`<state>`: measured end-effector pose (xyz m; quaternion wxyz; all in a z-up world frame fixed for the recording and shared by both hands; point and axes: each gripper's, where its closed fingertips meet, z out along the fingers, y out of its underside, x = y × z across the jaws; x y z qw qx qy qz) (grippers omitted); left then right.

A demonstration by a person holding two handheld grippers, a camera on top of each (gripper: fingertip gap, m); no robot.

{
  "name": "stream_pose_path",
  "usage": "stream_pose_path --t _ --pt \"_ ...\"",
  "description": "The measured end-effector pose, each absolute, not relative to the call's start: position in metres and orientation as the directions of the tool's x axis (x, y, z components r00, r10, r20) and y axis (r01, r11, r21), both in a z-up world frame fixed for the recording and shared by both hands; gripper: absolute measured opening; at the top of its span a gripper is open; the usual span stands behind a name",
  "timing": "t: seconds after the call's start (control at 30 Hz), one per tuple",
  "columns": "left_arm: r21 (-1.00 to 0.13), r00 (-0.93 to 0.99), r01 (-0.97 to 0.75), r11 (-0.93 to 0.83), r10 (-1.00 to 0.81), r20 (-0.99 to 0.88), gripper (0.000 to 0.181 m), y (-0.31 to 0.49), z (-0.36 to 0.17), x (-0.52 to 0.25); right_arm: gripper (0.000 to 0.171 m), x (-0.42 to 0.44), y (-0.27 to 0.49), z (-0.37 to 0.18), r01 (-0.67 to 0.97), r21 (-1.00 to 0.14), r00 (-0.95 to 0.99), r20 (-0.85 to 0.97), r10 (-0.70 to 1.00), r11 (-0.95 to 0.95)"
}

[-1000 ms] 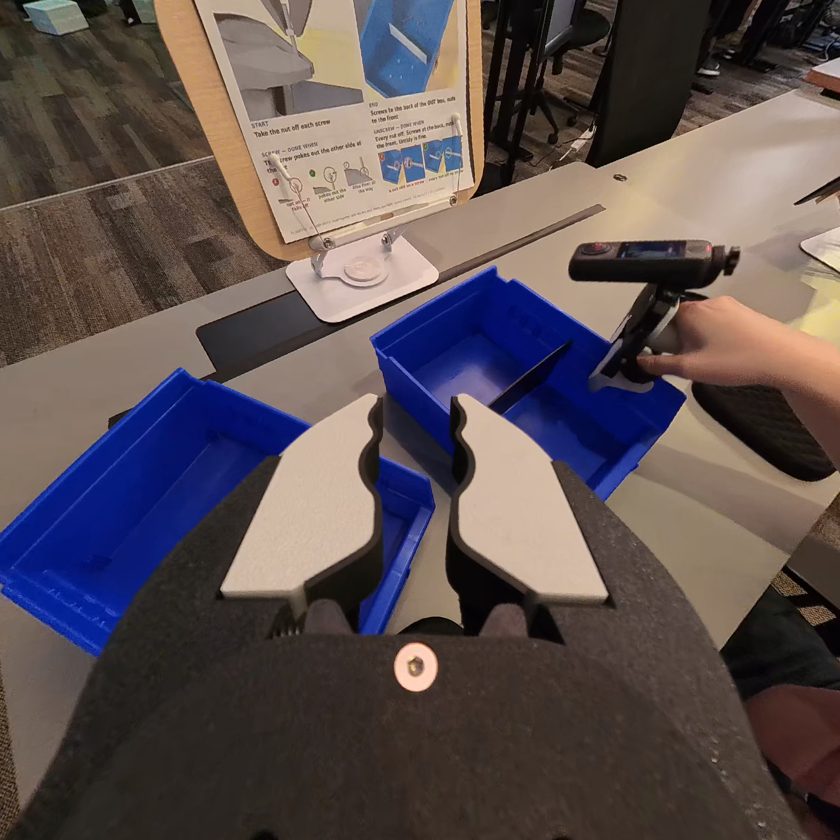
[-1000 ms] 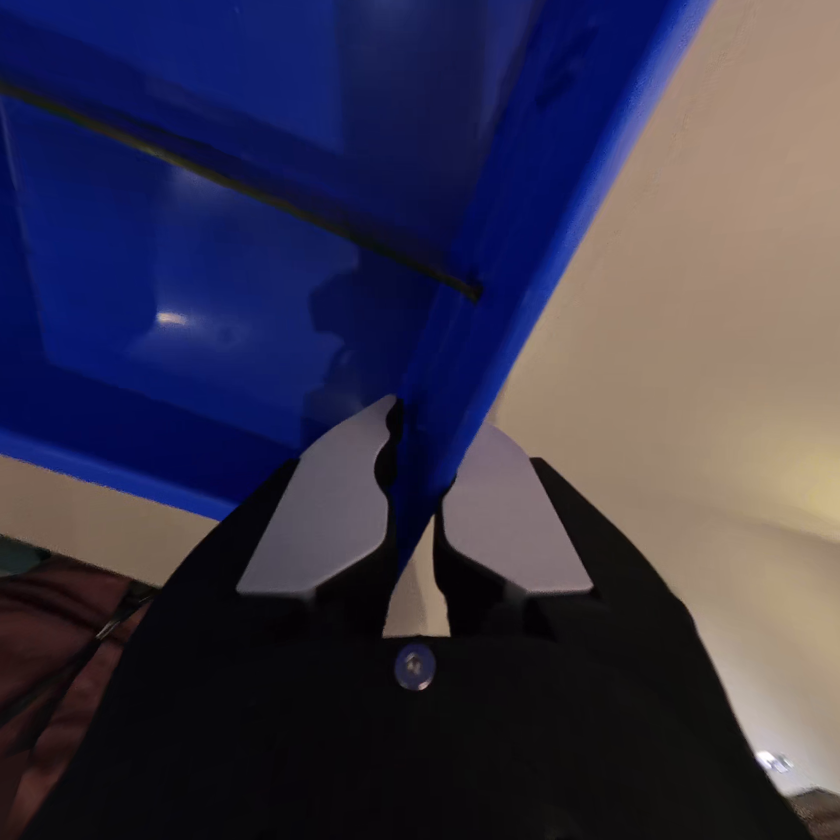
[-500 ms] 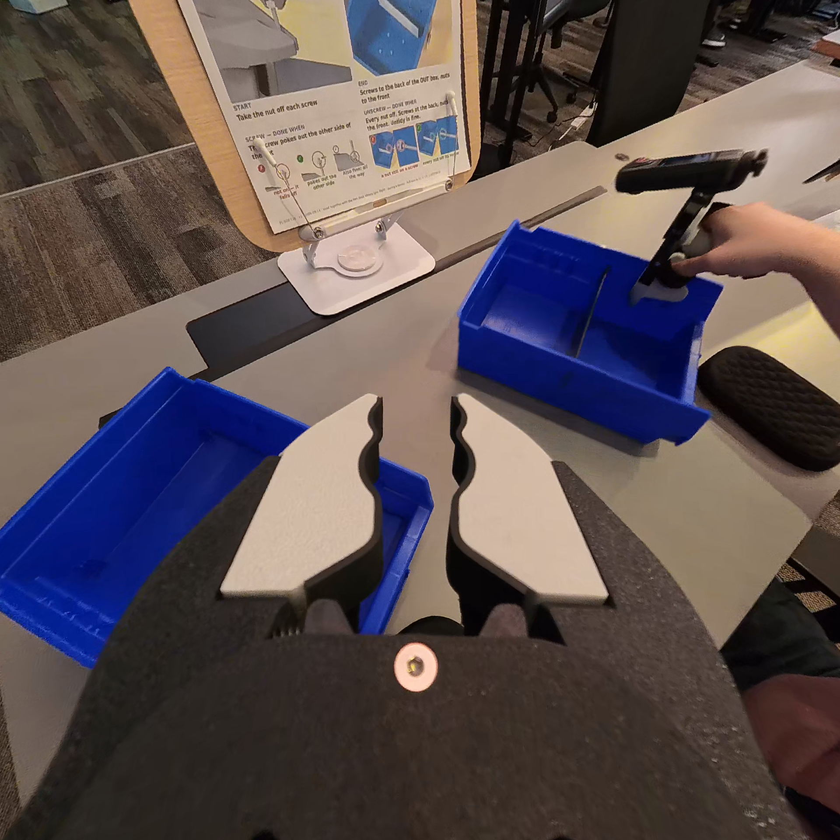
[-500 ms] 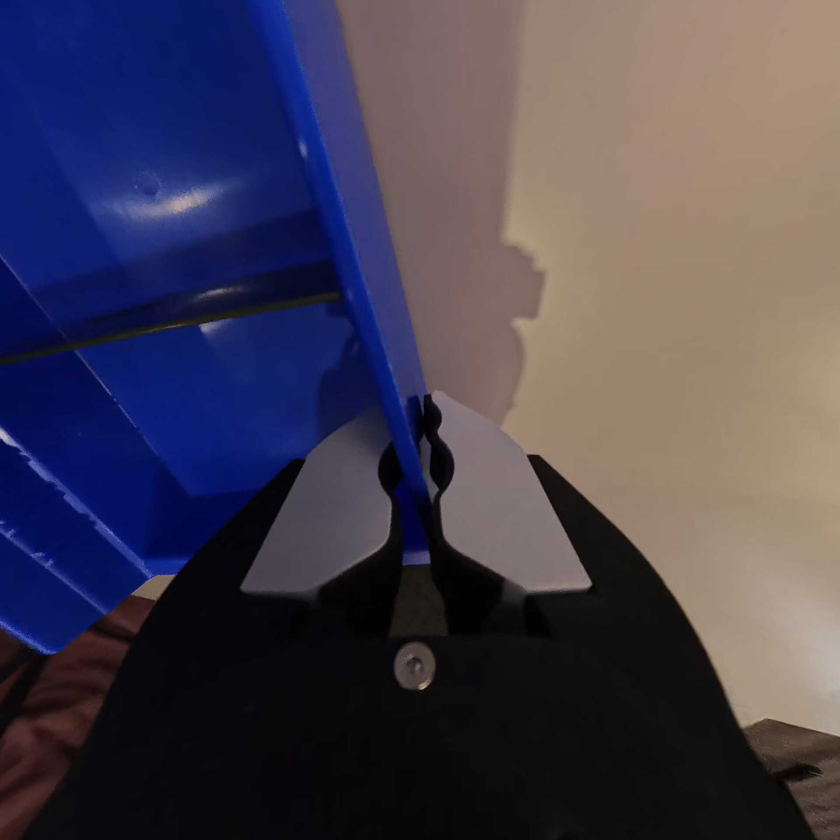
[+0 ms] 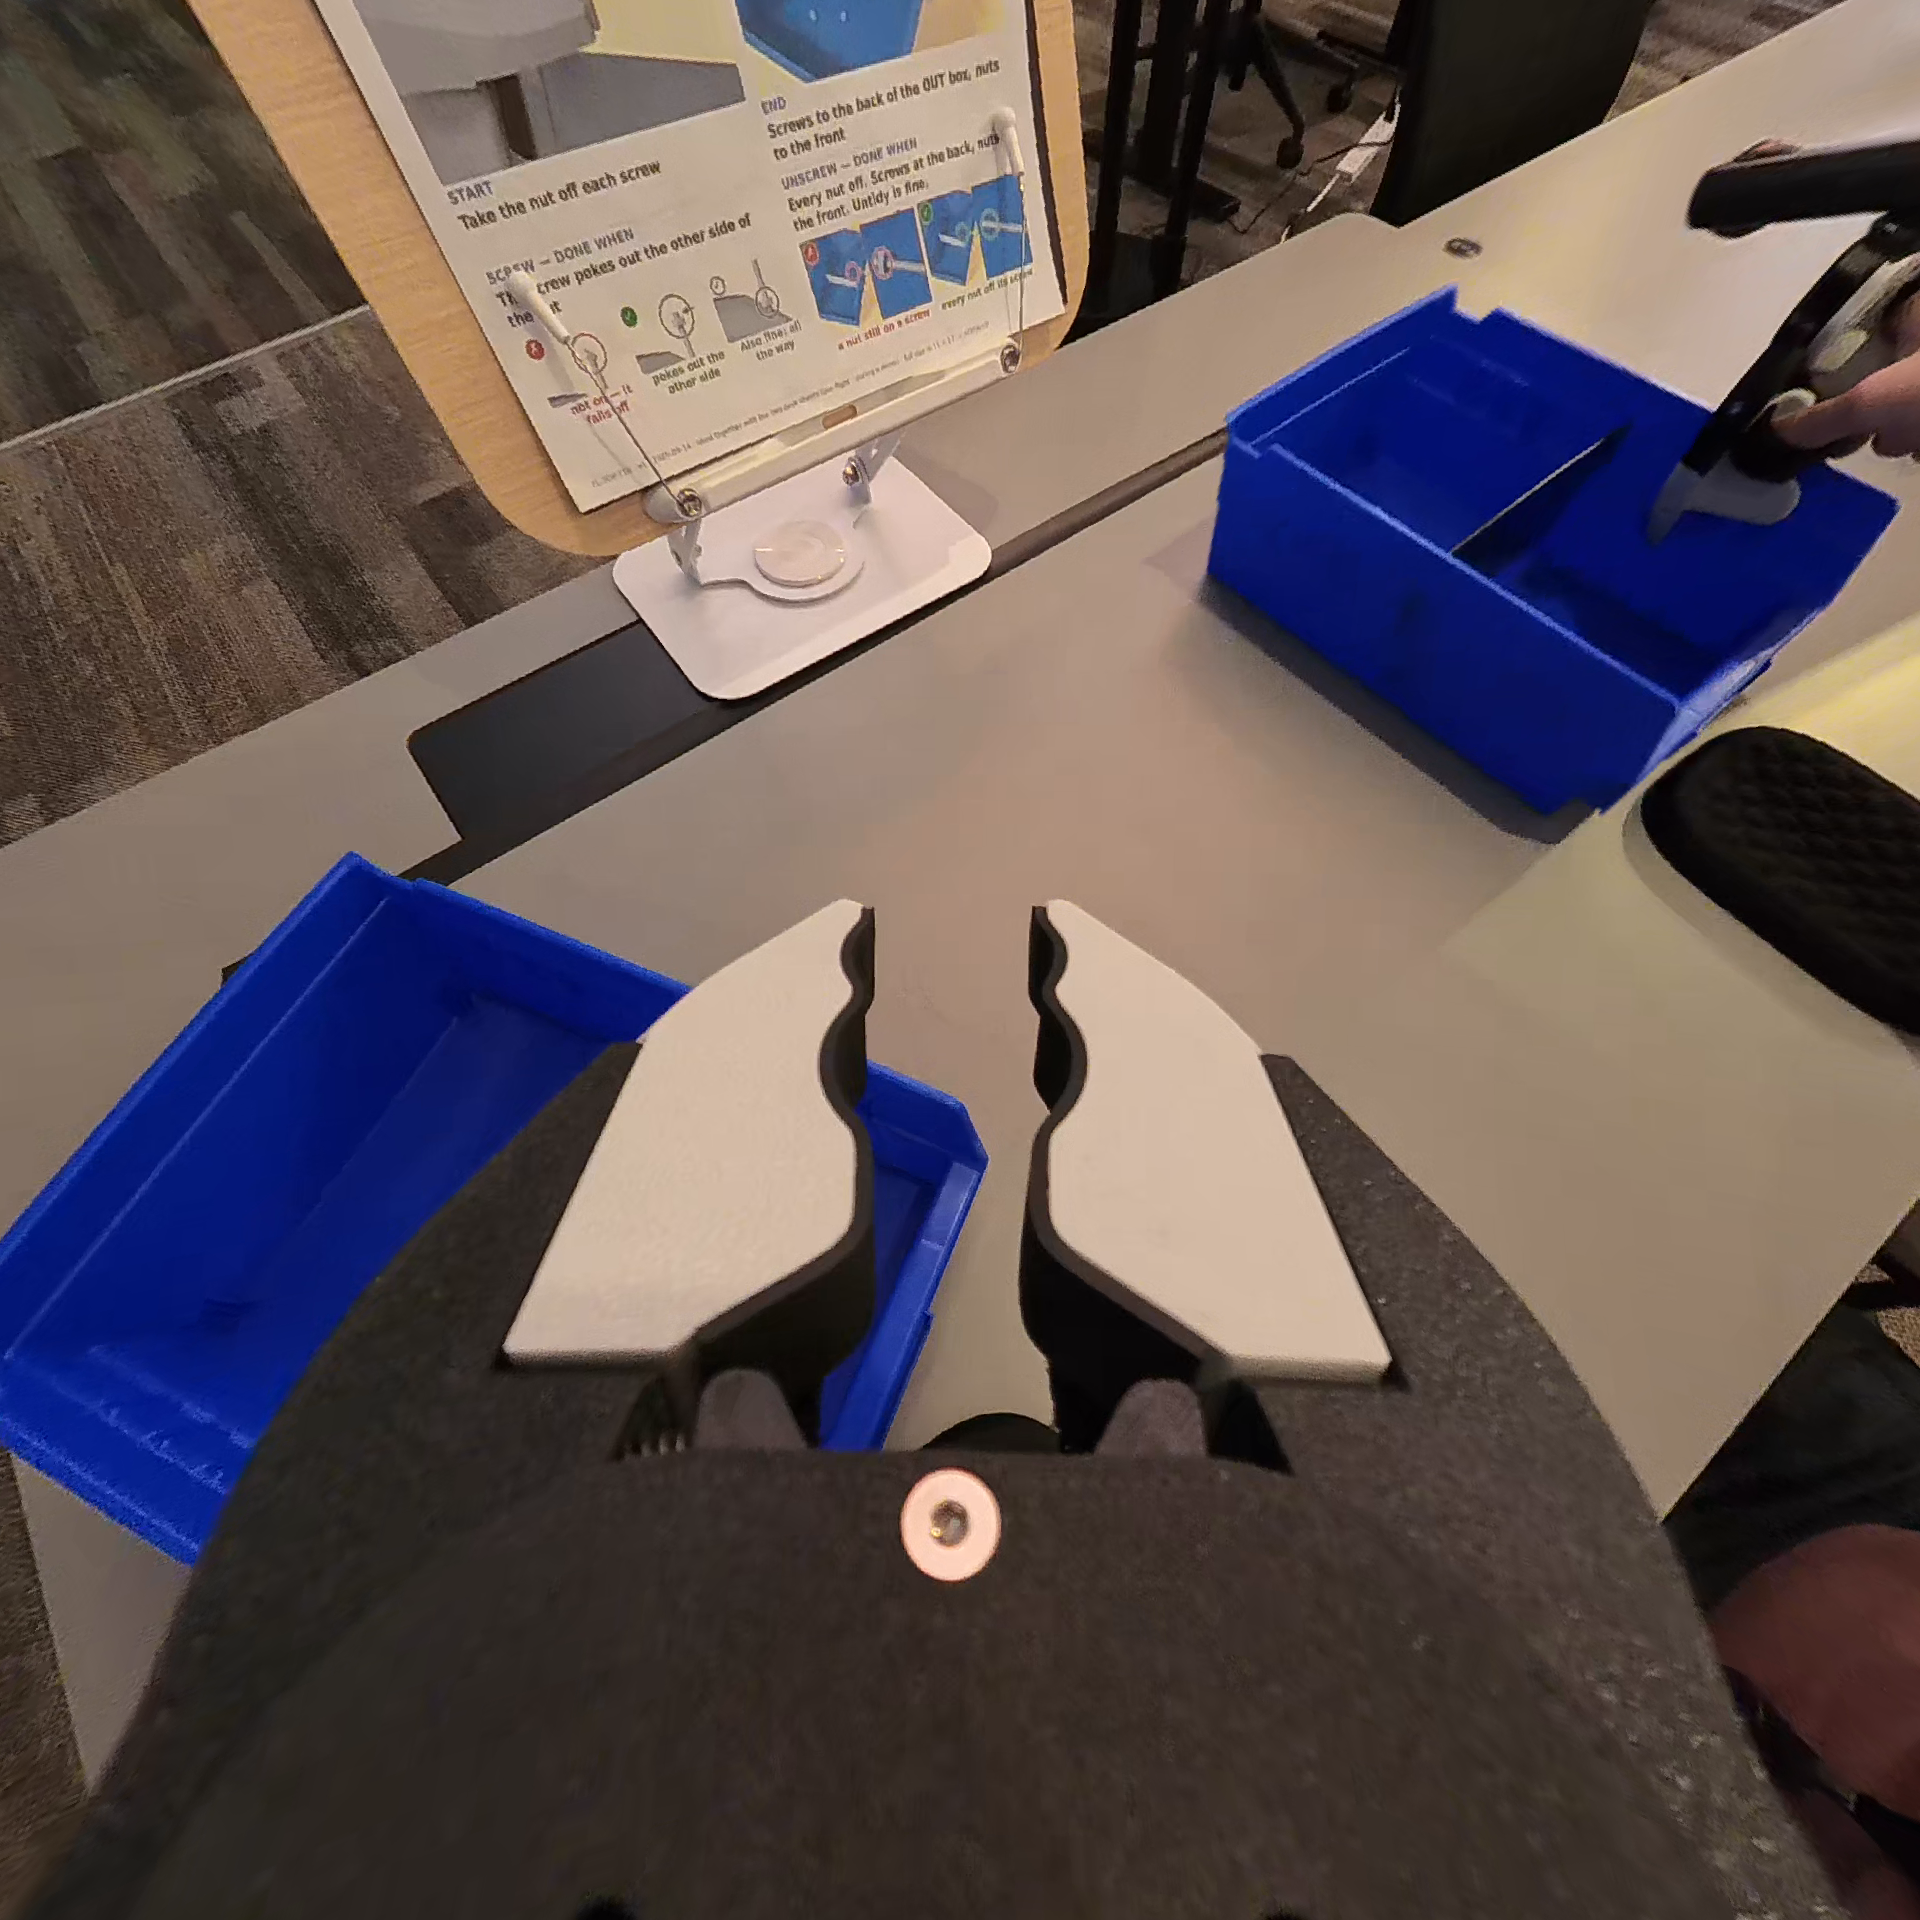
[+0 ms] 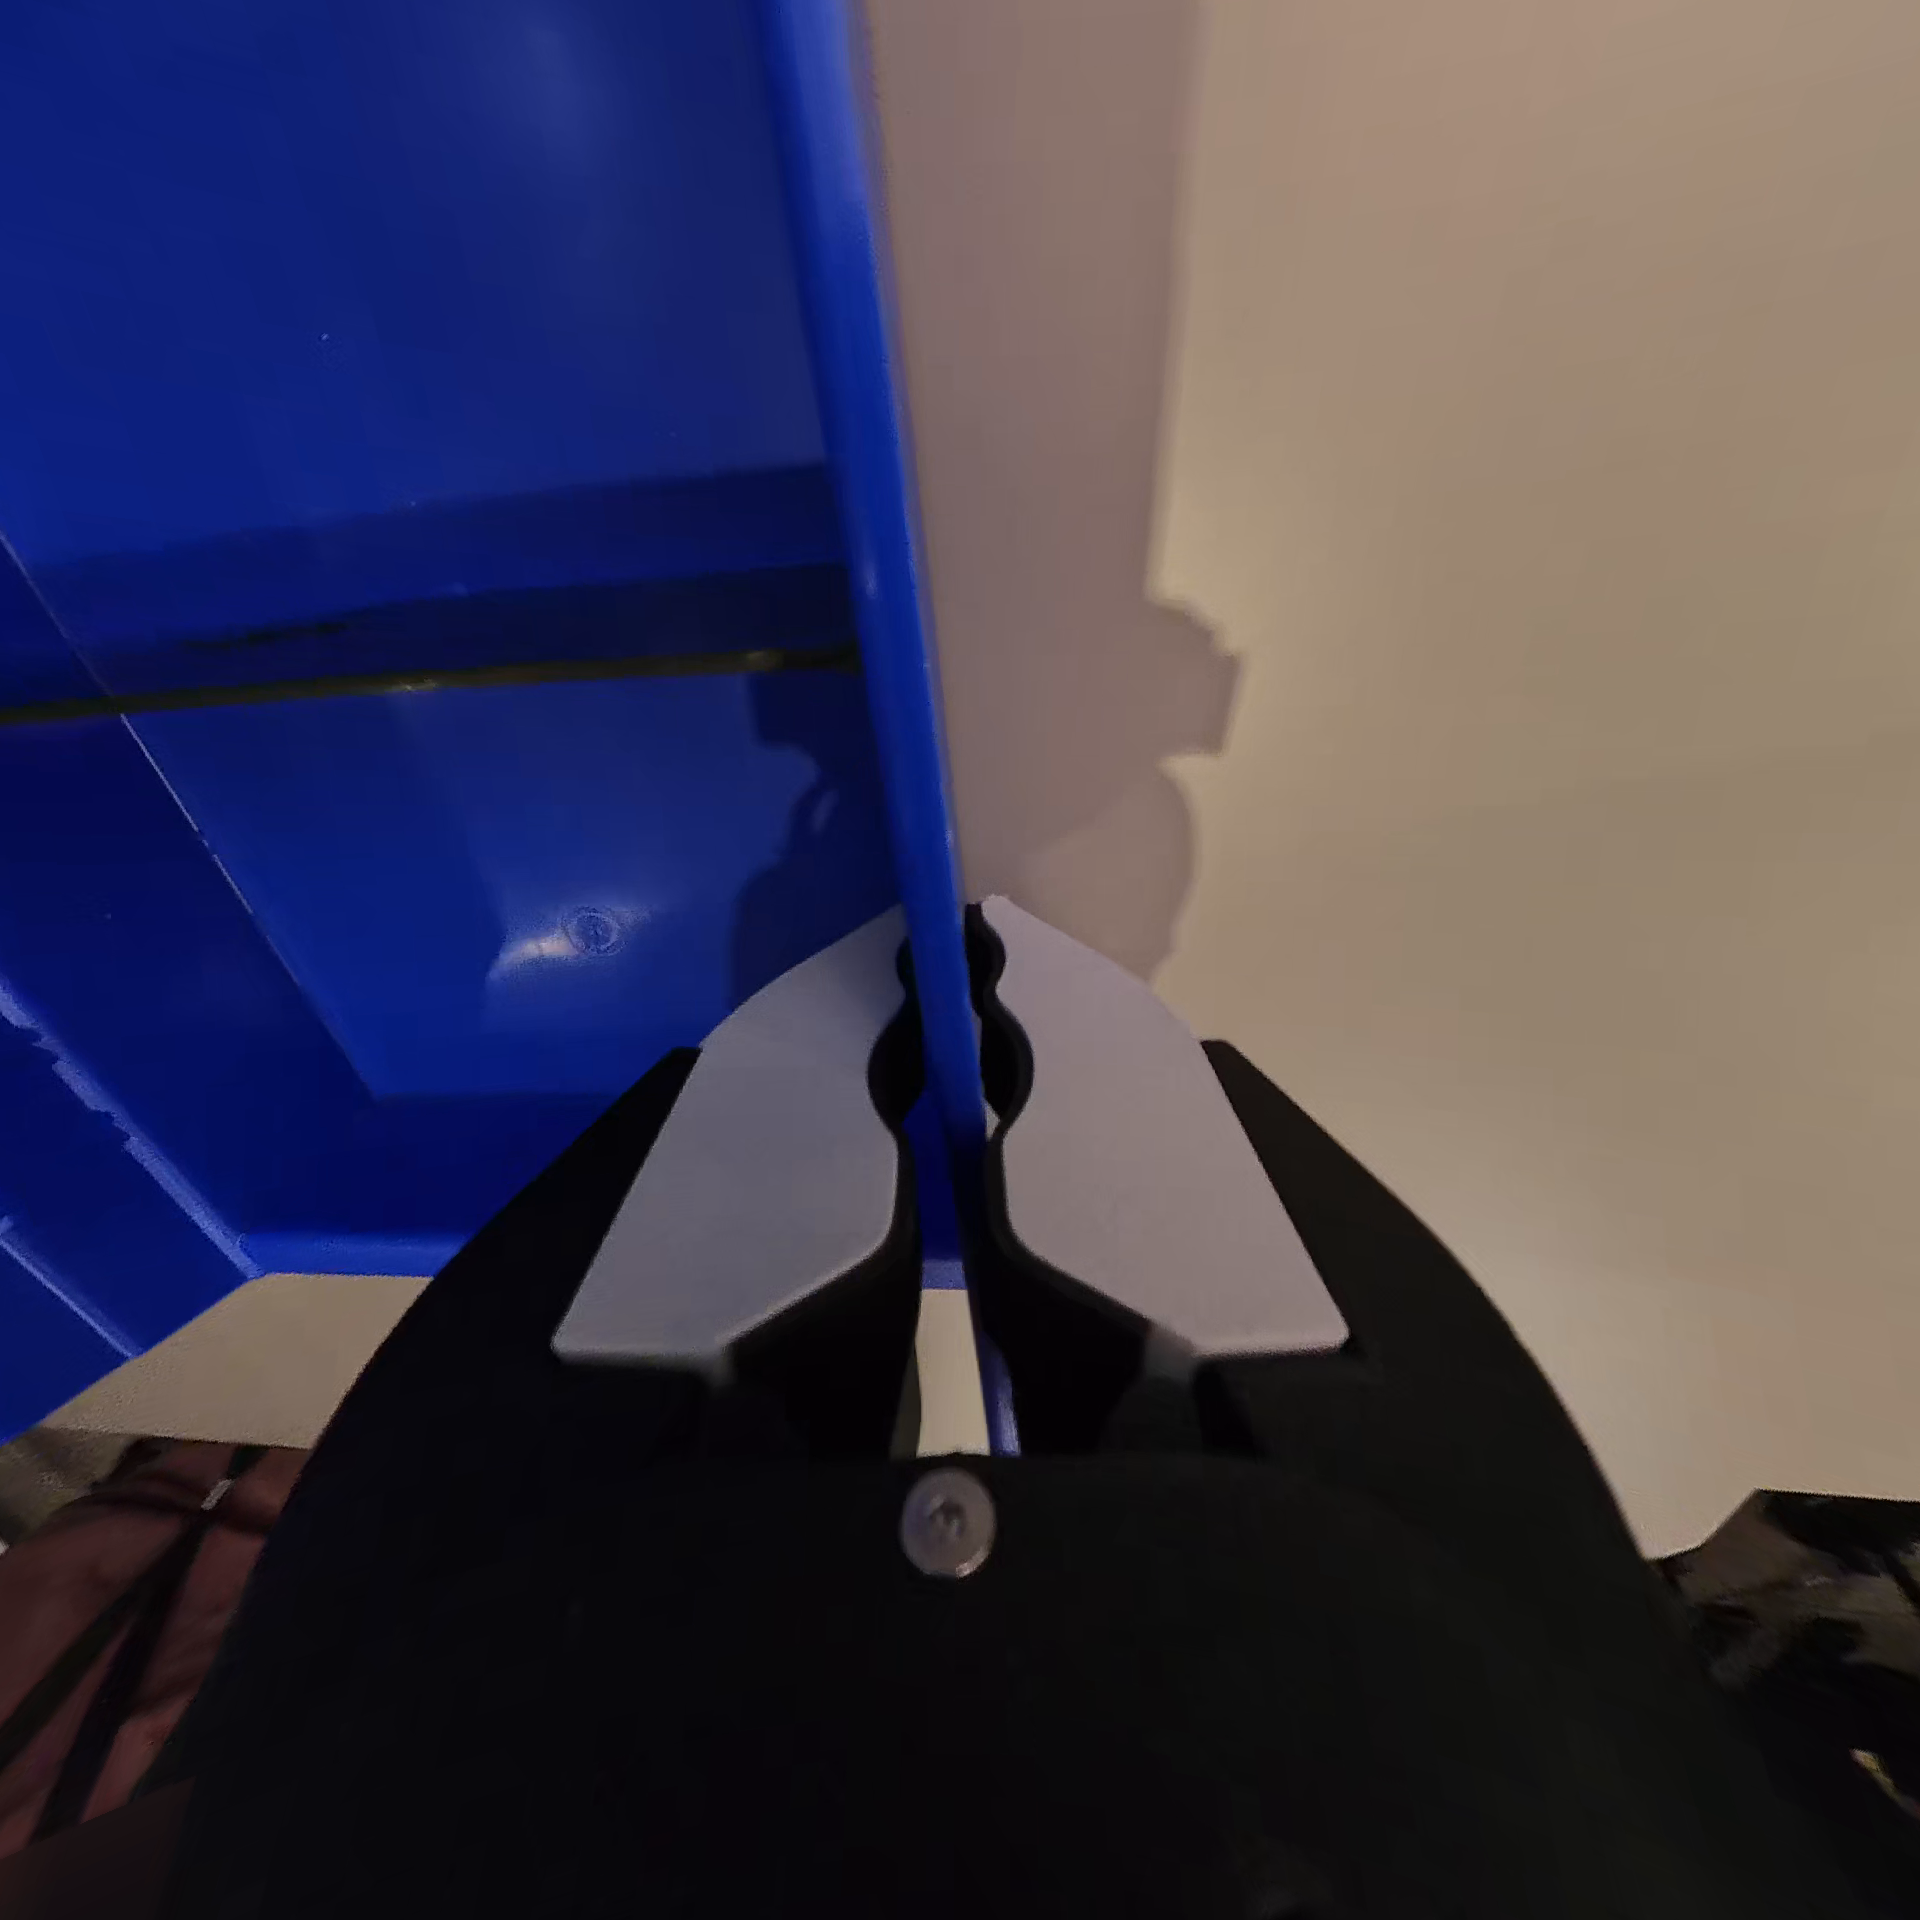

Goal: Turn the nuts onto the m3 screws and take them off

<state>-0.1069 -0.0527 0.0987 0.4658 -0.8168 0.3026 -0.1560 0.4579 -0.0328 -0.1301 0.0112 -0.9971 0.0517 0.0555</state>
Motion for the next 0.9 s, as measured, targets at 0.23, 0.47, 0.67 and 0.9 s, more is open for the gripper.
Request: stream_pose_path --t 0.23,0.47,0.67,0.9 --pt "-0.825 0.801 -0.390 -0.409 -0.593 -0.084 0.036 -0.046 0.091 -0.125 0.006 0.468 -0.034 -0.130 -0.095 -0.072 0.985 -0.150 -0.083 -0.993" --pt "-0.741 0.962 -0.243 -0.626 -0.254 -0.100 0.056 -0.026 0.060 -0.244 0.029 0.485 -0.004 -0.078 -0.020 -0.421 1.000 -0.016 -0.015 -0.907" --pt "-0.634 1.000 0.002 -0.773 -0.016 0.021 0.050 -0.018 0.017 -0.319 0.036 0.469 0.012 0.005 0.092 -0.684 0.994 0.101 0.032 -0.724" --pt "-0.421 0.993 0.111 -0.900 0.122 0.001 0.058 -0.013 -0.044 -0.354 0.037 0.413 0.029 0.068 0.138 -0.811 0.985 0.055 0.161 -0.568"
